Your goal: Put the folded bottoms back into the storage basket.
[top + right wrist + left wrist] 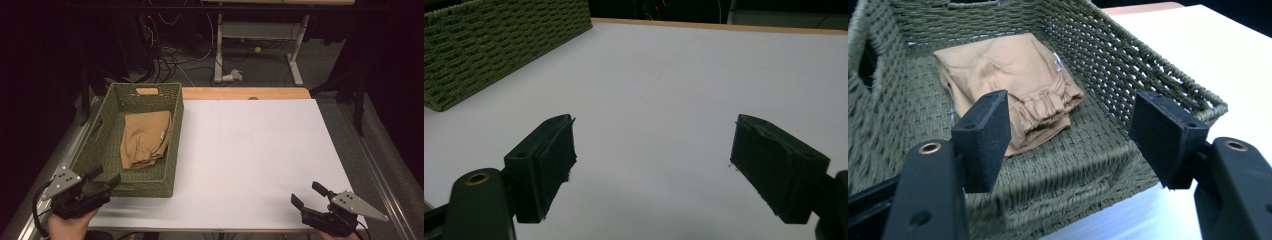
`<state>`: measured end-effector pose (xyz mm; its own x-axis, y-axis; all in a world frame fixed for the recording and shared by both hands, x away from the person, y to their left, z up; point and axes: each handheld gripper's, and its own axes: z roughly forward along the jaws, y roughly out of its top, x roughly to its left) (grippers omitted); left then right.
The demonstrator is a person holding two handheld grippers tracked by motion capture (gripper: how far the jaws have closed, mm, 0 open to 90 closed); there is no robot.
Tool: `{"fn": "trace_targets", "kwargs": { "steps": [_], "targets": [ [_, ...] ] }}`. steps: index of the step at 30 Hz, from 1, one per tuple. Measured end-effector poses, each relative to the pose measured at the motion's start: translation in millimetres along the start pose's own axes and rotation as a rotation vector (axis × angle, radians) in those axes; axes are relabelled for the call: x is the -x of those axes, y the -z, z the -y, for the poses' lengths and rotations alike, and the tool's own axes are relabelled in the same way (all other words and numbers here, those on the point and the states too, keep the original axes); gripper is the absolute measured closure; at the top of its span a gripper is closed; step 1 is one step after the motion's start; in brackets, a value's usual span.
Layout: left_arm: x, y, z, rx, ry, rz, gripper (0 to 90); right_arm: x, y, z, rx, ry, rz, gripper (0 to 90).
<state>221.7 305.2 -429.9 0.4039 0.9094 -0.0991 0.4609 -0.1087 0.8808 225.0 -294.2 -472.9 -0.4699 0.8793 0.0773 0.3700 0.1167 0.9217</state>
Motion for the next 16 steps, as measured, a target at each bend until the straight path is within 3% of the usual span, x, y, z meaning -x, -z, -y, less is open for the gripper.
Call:
{"fn": "trace_targets", "kwargs": {
  "steps": [9, 16],
  "targets": [
    [-2.2, 3.2, 22.0, 0.025, 0.021, -0.016, 31.0, -0.2, 0.4, -0.1, 0.001, -0.003, 0.001, 19.3],
    [-5.8, 3.7, 25.8, 0.04, 0.041, -0.012, 30.5, 0.9, -0.3, -0.1, -0.003, -0.008, 0.005, 19.3]
  ]
}}
